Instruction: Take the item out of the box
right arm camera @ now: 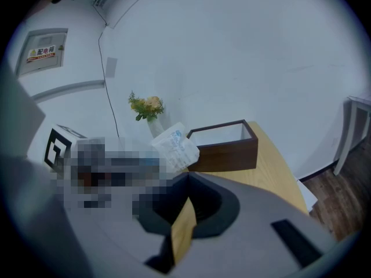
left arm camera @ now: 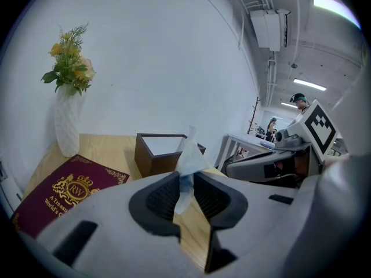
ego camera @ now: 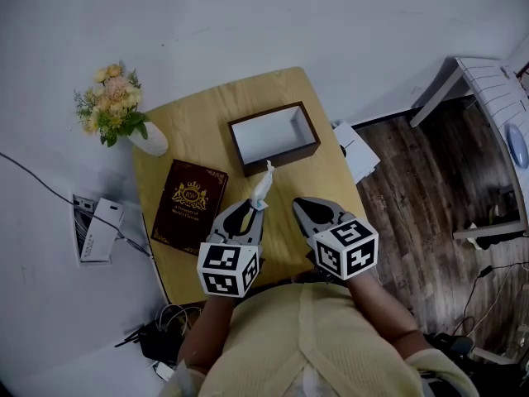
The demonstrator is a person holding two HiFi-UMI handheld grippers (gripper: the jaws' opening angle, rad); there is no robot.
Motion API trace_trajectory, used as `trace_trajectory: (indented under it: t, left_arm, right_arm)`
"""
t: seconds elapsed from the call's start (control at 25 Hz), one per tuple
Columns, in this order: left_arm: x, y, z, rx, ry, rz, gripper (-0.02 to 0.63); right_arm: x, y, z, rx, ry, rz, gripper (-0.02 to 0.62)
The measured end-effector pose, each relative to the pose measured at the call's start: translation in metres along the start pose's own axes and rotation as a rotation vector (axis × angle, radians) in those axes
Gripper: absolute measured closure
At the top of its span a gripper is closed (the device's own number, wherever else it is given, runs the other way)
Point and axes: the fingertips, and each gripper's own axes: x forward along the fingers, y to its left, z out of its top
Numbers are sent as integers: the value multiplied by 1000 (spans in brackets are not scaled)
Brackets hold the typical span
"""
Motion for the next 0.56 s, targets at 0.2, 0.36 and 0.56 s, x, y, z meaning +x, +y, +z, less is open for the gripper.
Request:
trace_trajectory:
  t: [0.2,0.36,0.56]
  left_arm:
    - [-1,0,-2,-1,5,-2,517]
    - [-1,1,-3,-2,6,-2,517]
    - [-2,-1,-4,-4,7,-4,517]
  right_arm:
    - [1,1,-1,-1,2,1,566]
    - [2,3,-1,-2,5,2,566]
    - [1,4,-2,-6,6,5,566]
